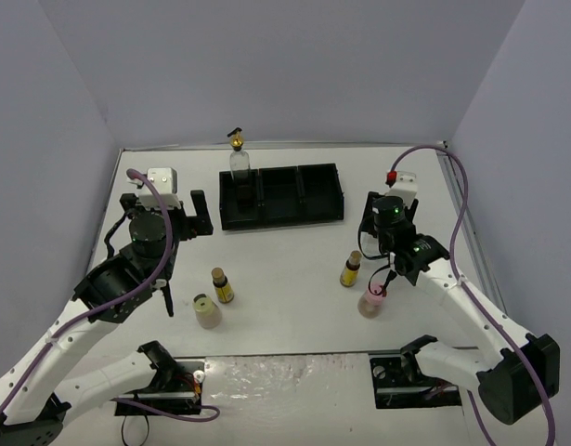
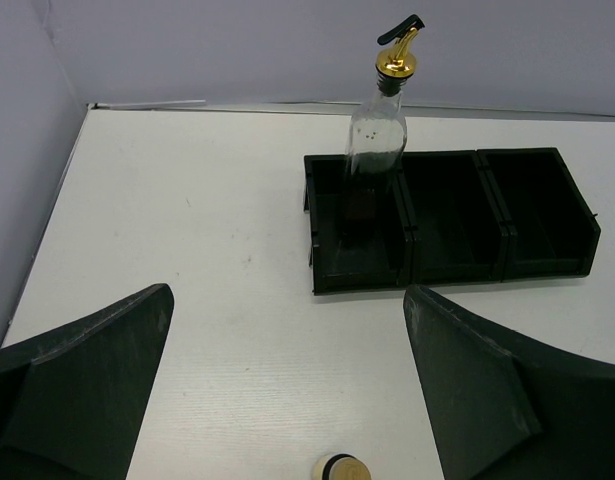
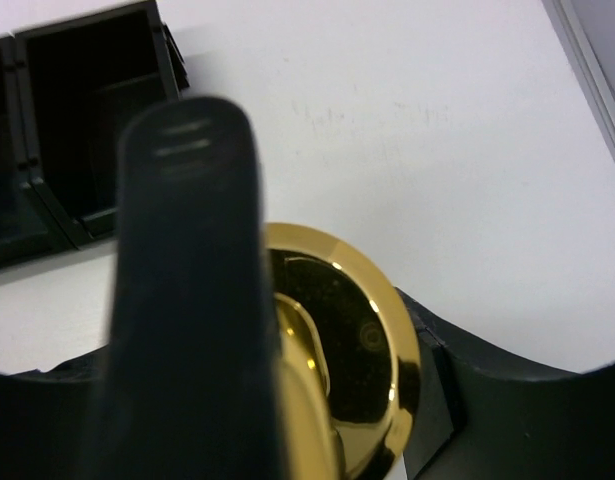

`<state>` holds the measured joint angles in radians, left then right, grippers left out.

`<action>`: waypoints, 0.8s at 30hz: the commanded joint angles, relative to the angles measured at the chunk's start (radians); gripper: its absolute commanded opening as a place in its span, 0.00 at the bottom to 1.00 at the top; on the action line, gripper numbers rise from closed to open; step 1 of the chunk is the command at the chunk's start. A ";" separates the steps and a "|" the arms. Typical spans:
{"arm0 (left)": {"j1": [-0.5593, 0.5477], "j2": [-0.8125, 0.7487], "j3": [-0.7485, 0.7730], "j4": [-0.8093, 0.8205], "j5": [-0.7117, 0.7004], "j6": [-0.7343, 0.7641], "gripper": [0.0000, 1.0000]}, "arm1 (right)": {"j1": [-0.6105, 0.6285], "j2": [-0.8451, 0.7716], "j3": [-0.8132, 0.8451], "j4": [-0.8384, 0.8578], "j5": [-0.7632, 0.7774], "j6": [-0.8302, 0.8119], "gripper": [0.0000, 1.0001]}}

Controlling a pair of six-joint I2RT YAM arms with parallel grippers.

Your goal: Organize the condiment bottles

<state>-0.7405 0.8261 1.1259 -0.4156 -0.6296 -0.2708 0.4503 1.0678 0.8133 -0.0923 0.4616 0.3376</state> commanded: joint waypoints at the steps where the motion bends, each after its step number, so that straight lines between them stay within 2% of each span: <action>1: -0.005 -0.006 0.058 0.033 -0.018 0.015 0.97 | -0.007 0.014 0.149 0.097 0.044 -0.023 0.00; 12: -0.005 -0.015 0.092 -0.014 -0.070 0.013 0.97 | 0.008 0.198 0.439 0.097 -0.057 -0.067 0.00; 24: -0.004 -0.036 0.127 -0.075 -0.125 0.008 0.97 | 0.193 0.490 0.806 0.069 -0.080 -0.071 0.00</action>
<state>-0.7403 0.7963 1.1833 -0.4943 -0.7163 -0.2665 0.5984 1.5238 1.4784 -0.1378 0.3856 0.2630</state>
